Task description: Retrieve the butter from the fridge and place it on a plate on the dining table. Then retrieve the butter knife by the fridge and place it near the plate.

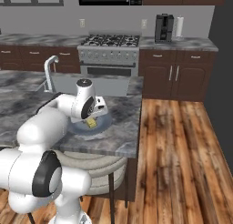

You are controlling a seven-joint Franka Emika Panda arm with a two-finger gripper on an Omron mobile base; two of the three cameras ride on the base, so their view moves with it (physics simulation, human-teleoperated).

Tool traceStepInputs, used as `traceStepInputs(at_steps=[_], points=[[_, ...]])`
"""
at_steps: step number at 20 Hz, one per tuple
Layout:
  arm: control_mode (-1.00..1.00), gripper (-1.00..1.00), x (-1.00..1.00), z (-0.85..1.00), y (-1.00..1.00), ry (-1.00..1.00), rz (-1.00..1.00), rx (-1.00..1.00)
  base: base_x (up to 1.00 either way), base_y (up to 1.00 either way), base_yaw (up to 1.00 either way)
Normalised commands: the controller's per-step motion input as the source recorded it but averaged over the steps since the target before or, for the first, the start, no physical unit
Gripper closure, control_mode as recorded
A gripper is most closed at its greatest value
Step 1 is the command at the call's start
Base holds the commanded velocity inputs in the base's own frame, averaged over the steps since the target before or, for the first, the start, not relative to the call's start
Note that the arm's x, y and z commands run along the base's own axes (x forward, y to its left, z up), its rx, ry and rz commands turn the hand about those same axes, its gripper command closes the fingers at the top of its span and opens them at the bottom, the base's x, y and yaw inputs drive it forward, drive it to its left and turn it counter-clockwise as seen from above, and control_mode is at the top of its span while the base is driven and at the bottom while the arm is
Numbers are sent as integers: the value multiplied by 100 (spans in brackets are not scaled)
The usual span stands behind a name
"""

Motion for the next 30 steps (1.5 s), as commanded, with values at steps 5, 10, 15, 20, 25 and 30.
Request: traceStepInputs(at_steps=[5, 10, 15, 20, 25, 30], points=[[-100, 100, 12, -8, 0, 0, 2, 0, 0, 0, 0], [-100, 100, 9, -5, 0, 0, 2, 0, 0, 0, 0], [-100, 100, 11, -13, 0, 0, 1, 0, 0, 0, 0], [-100, 100, 6, -14, 1, 0, 0, 0, 0, 0, 0], [-100, -100, 1, -7, 2, 0, 0, 0, 0, 0, 0], [-100, -100, 0, 0, 0, 0, 0, 0, 0, 0, 0]])
